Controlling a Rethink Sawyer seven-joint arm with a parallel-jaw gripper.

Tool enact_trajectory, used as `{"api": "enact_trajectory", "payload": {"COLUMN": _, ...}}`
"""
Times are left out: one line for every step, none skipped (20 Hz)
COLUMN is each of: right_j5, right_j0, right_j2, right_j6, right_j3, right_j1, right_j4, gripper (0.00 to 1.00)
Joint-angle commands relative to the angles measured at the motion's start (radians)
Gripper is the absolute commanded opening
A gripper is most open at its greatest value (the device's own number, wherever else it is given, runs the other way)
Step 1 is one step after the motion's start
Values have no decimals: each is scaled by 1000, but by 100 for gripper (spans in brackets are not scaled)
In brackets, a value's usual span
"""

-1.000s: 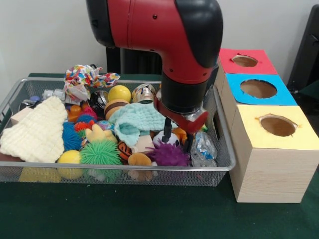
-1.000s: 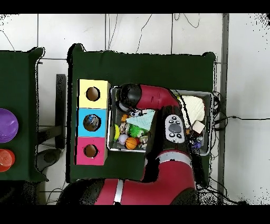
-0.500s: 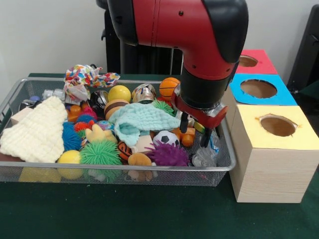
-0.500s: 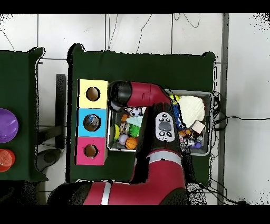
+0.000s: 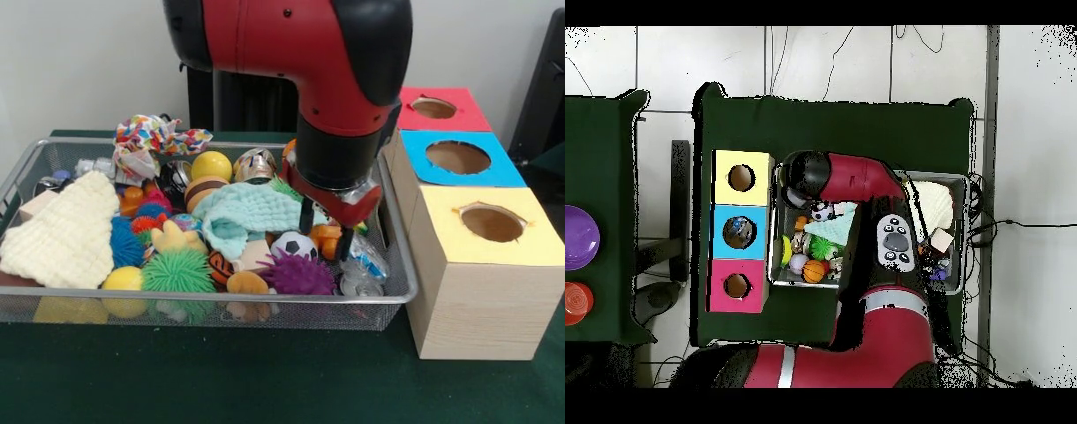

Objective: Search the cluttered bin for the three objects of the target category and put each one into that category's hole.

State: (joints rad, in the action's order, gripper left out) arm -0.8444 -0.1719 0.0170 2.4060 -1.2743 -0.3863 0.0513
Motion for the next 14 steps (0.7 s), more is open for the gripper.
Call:
{"api": "enact_trajectory", "payload": {"right_j5": -36, "right_j0": -68, "right_j2": -82, "right_j6": -56, "right_j3": -23, "right_j1": -12, "right_j4": -16, "gripper": 100}}
{"api": "enact_trajectory", "payload": {"right_j5": -40, "right_j0": -76, "right_j2": -85, "right_j6": -60, "right_j3": -14, "right_j1": -14, "right_j4": -18, "gripper": 100}}
{"api": "enact_trajectory", "payload": {"right_j5": -55, "right_j0": -78, "right_j2": -87, "right_j6": -60, "right_j3": 7, "right_j1": -14, "right_j4": -19, "gripper": 100}}
{"api": "enact_trajectory", "payload": {"right_j5": -70, "right_j0": -80, "right_j2": -89, "right_j6": -60, "right_j3": 29, "right_j1": -13, "right_j4": -19, "gripper": 100}}
{"api": "enact_trajectory", "payload": {"right_j5": -87, "right_j0": -79, "right_j2": -87, "right_j6": -58, "right_j3": 50, "right_j1": -12, "right_j4": -18, "gripper": 100}}
{"api": "enact_trajectory", "payload": {"right_j5": -119, "right_j0": -79, "right_j2": -86, "right_j6": -61, "right_j3": 76, "right_j1": -11, "right_j4": -17, "gripper": 100}}
{"api": "enact_trajectory", "payload": {"right_j5": -147, "right_j0": -75, "right_j2": -84, "right_j6": -59, "right_j3": 106, "right_j1": -7, "right_j4": -14, "gripper": 100}}
{"api": "enact_trajectory", "payload": {"right_j5": -169, "right_j0": -75, "right_j2": -83, "right_j6": -62, "right_j3": 125, "right_j1": -5, "right_j4": -11, "gripper": 100}}
{"api": "enact_trajectory", "payload": {"right_j5": -178, "right_j0": -72, "right_j2": -84, "right_j6": -58, "right_j3": 129, "right_j1": -6, "right_j4": -11, "gripper": 100}}
{"api": "enact_trajectory", "payload": {"right_j5": -187, "right_j0": -73, "right_j2": -85, "right_j6": -59, "right_j3": 134, "right_j1": -6, "right_j4": -11, "gripper": 100}}
{"api": "enact_trajectory", "payload": {"right_j5": -200, "right_j0": -72, "right_j2": -87, "right_j6": -57, "right_j3": 152, "right_j1": 1, "right_j4": -12, "gripper": 100}}
{"api": "enact_trajectory", "payload": {"right_j5": -196, "right_j0": -75, "right_j2": -89, "right_j6": -59, "right_j3": 152, "right_j1": 2, "right_j4": -12, "gripper": 100}}
{"api": "enact_trajectory", "payload": {"right_j5": -195, "right_j0": -72, "right_j2": -91, "right_j6": -54, "right_j3": 147, "right_j1": -4, "right_j4": -15, "gripper": 100}}
{"api": "enact_trajectory", "payload": {"right_j5": -195, "right_j0": -68, "right_j2": -90, "right_j6": -49, "right_j3": 142, "right_j1": -10, "right_j4": -17, "gripper": 100}}
